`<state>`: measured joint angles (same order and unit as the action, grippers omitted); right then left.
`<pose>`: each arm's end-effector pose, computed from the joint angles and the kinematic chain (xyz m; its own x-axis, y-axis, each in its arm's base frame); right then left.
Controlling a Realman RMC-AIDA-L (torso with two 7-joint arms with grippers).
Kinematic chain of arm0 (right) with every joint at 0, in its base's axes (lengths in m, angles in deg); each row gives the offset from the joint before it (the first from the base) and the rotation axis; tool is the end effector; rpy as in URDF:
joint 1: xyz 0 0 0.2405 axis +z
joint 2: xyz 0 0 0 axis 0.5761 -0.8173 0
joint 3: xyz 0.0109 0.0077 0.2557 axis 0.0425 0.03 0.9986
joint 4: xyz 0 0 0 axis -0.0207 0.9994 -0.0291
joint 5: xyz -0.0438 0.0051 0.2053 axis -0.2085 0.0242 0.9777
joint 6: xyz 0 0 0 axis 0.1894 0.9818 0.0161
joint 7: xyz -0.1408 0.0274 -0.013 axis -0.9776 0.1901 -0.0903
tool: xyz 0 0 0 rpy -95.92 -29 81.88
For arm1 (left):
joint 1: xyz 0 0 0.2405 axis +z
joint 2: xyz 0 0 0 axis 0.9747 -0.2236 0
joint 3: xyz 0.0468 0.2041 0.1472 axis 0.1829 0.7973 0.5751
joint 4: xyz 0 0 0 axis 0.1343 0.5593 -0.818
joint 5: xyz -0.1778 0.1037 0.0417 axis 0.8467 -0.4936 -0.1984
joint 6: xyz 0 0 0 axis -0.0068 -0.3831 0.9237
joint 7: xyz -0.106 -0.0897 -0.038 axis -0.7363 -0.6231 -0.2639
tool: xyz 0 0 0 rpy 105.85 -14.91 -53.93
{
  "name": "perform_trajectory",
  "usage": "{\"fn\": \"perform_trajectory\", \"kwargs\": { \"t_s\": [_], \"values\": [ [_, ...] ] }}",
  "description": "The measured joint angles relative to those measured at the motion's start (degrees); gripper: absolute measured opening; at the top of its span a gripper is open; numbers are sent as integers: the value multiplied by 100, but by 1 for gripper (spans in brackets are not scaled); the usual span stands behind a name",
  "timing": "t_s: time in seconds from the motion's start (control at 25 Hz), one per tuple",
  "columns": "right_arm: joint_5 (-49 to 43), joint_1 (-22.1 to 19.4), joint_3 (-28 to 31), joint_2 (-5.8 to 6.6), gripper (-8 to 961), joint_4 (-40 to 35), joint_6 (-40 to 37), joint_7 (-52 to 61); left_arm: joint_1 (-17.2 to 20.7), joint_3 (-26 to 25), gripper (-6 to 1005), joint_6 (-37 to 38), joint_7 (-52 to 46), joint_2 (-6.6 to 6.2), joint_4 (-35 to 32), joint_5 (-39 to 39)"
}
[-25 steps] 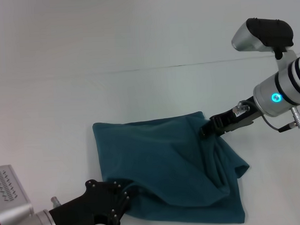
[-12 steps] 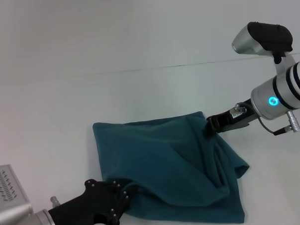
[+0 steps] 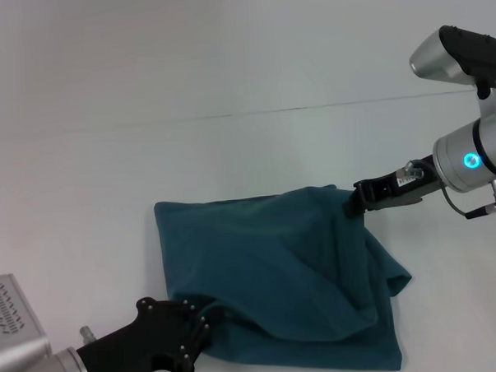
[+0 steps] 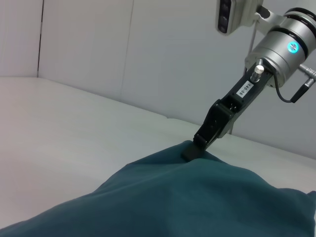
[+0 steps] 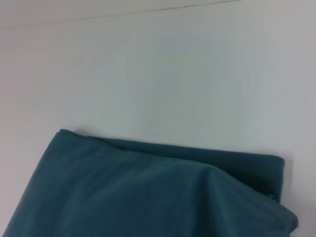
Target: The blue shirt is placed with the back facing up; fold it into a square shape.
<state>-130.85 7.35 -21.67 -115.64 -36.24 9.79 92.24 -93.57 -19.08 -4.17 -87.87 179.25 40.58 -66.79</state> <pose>0.2236 0.4079 0.0023 0.3603 -0.8995 -0.2471 -0.9086 -0.2786 -0.3111 -0.2796 0.2702 -0.0906 0.7647 0.2685 0.5857 0.4923 -0.8300 -0.2622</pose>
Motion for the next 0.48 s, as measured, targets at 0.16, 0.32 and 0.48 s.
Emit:
{"fn": "perform_trajectory", "kwargs": {
  "t_s": [0.16,0.32,0.48],
  "values": [
    [5,-22,55,14,14,0,16,-6,-2,-2,31,-5,8,0,2,0],
    [5,-25,179,49,14,18,43,-25,-2,-52,32,-7,14,0,2,0],
    [6,-30,404,65,14,65,67,-92,16,-138,32,-1,21,0,4,0]
  ]
}}
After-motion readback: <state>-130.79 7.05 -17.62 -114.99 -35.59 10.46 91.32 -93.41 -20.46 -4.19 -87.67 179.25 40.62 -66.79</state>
